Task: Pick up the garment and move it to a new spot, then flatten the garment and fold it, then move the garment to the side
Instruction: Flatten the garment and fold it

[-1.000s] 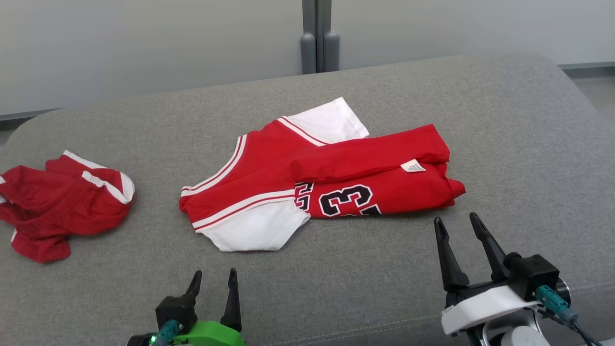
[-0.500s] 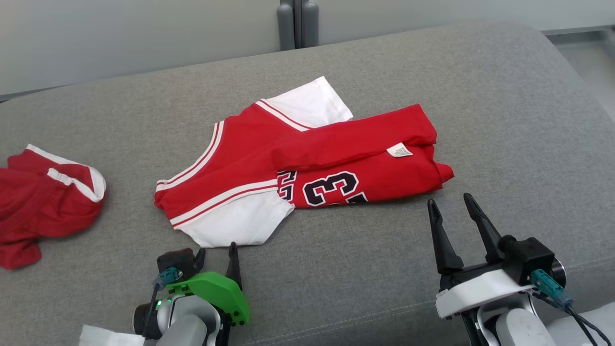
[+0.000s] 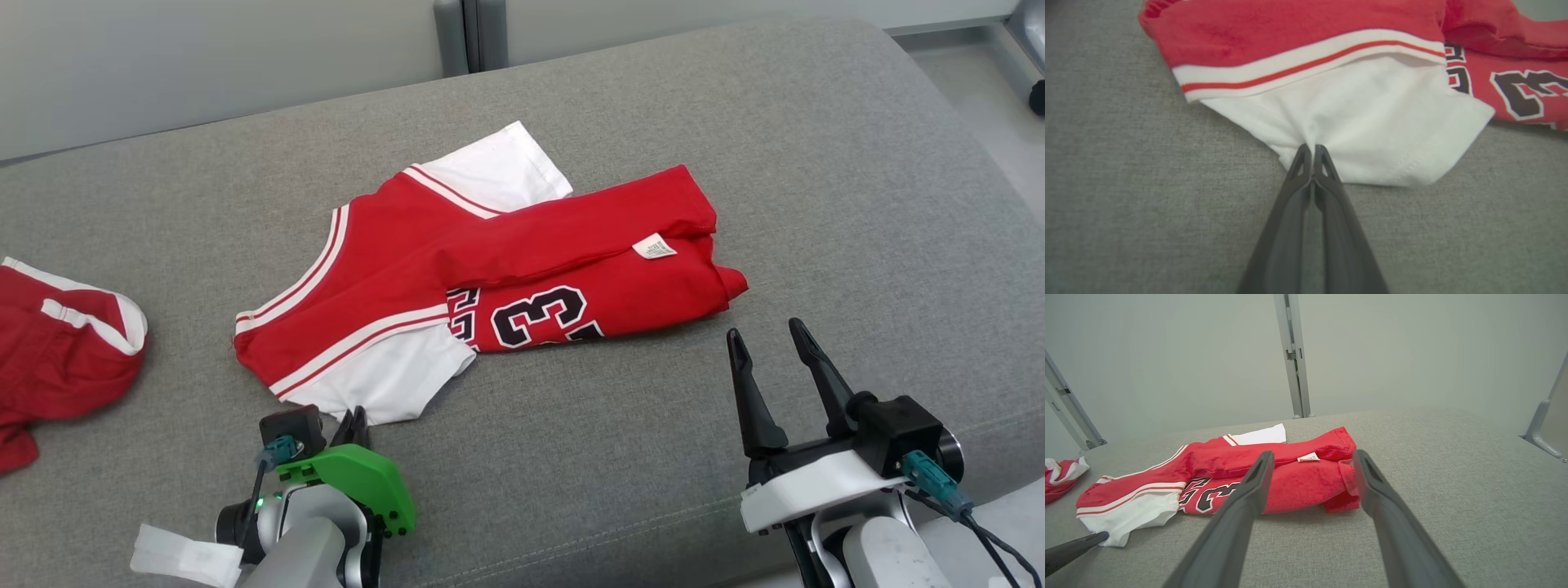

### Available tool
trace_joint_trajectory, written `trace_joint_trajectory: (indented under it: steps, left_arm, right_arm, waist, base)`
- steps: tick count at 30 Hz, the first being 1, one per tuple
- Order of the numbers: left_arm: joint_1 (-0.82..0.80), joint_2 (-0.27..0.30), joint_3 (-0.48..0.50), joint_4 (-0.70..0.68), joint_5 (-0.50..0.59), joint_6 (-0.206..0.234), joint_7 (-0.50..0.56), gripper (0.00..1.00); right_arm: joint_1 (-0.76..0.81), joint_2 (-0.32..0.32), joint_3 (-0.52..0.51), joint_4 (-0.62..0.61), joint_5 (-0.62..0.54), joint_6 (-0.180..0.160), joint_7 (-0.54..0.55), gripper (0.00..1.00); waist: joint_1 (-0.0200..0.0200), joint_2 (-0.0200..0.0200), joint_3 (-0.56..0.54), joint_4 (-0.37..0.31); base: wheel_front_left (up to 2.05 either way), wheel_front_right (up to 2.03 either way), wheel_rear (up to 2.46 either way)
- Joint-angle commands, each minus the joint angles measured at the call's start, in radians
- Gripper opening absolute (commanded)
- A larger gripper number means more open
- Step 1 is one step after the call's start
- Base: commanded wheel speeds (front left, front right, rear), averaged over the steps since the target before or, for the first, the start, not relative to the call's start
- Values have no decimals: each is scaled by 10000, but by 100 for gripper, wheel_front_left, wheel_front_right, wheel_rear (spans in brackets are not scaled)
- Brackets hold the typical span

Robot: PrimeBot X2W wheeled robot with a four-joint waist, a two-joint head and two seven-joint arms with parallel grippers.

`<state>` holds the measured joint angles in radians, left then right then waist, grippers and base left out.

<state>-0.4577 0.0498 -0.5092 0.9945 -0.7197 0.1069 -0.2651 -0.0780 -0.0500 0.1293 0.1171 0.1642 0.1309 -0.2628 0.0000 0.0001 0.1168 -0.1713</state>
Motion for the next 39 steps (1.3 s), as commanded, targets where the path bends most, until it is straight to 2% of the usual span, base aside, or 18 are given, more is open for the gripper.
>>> trace_joint_trajectory:
  steps: [1, 12, 20, 22, 25, 28, 31, 36, 38, 39]
  left_arm:
    - [-134, 20, -70, -3, 0, -59, 11, 0]
    - [959, 336, 87, -1865, 696, 399, 50, 0]
    - [1894, 1205, -54, -5539, 829, 1331, 1368, 0]
    - [1834, 1449, -142, -6197, 966, 1581, 1805, 0]
    - [1634, 1529, -238, -6478, 1042, 1742, 2261, 0]
    - [1289, 1516, -475, -6211, 1141, 1828, 2900, 0]
    - [835, 1333, -591, -5422, 1047, 1662, 3242, 0]
    - [-78, 1081, -570, -3617, 1145, 1491, 2979, 1]
    - [-422, 965, -482, -2995, 1182, 1398, 2446, 26]
    - [-559, 911, -469, -2647, 1199, 1319, 2190, 26]
  right_arm:
    - [-6, -15, -27, -15, -42, -3, -36, 100]
    - [404, -17, 21, 70, 205, -3, -36, 100]
    - [547, -15, 79, 136, 267, -3, -36, 100]
    - [470, -19, 172, 156, 282, -3, -36, 100]
    - [351, -17, 291, 185, 299, -3, -36, 100]
    - [252, -19, 392, 218, 374, -5, -36, 100]
    - [116, -15, 459, 246, 415, -3, -36, 100]
    - [-63, -17, 481, 264, 457, -3, -36, 100]
    - [-121, -14, 455, 238, 466, -3, -36, 100]
    - [-146, -9, 456, 233, 461, -3, -36, 100]
  waist:
    - [0, -1, -48, 62]
    - [0, -1, -558, 322]
    - [0, -1, -793, 255]
    - [0, -1, -779, 158]
    - [0, -1, -741, 3]
    - [0, -1, -638, -279]
    - [0, -1, -479, -571]
    - [0, -1, -190, -1005]
    - [0, -1, -78, -1083]
    - [0, -1, -24, -1104]
  base:
    - [0, 0, 0]
    - [0, 0, 0]
    - [0, 0, 0]
    - [0, 0, 0]
    - [0, 0, 0]
    - [0, 0, 0]
    - [0, 0, 0]
    - [0, 0, 0]
    - [0, 0, 0]
    - [0, 0, 0]
